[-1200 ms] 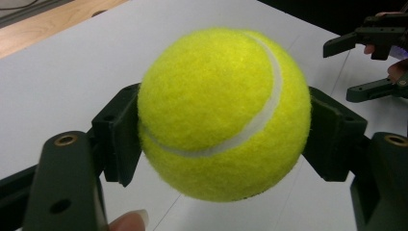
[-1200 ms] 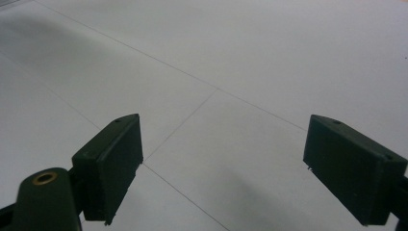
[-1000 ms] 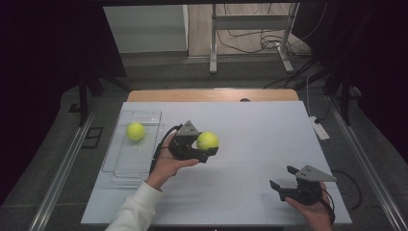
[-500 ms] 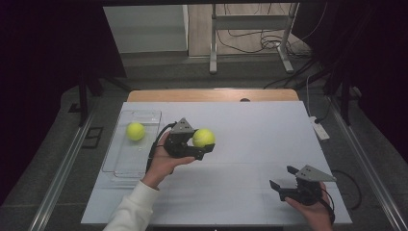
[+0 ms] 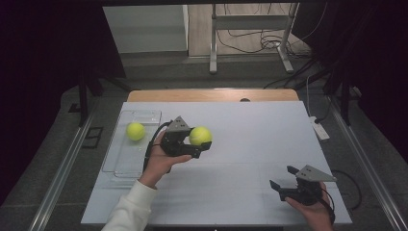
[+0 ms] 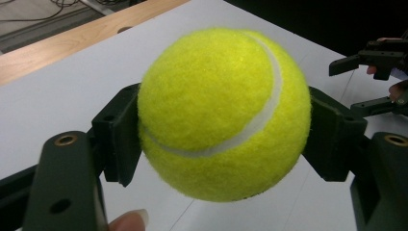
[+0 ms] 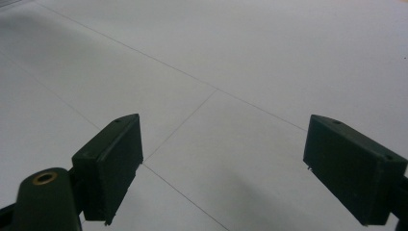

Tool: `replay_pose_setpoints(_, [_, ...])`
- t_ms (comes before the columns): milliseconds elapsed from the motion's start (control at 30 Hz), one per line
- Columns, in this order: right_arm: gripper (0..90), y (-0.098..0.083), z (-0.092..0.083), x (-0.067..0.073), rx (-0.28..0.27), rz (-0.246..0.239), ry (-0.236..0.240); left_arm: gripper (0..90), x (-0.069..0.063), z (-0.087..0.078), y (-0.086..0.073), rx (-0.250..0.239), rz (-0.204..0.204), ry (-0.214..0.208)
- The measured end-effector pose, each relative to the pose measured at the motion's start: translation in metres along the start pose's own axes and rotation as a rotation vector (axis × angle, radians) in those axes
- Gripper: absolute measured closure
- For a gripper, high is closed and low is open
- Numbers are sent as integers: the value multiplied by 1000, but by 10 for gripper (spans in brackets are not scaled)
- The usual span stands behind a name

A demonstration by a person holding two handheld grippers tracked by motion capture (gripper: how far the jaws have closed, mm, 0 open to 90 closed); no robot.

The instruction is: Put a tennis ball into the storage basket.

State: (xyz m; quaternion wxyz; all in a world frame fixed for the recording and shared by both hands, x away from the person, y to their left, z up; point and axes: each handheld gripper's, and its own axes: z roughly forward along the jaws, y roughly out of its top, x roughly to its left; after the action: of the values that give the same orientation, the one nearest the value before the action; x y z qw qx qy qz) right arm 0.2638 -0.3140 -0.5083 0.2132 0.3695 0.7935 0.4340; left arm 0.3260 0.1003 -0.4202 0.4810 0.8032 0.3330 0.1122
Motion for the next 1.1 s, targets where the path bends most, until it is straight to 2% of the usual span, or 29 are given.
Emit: replay_pose_setpoints(1100, [142, 0, 0, 0, 3, 2, -3, 266, 13, -23, -10, -11, -28, 57])
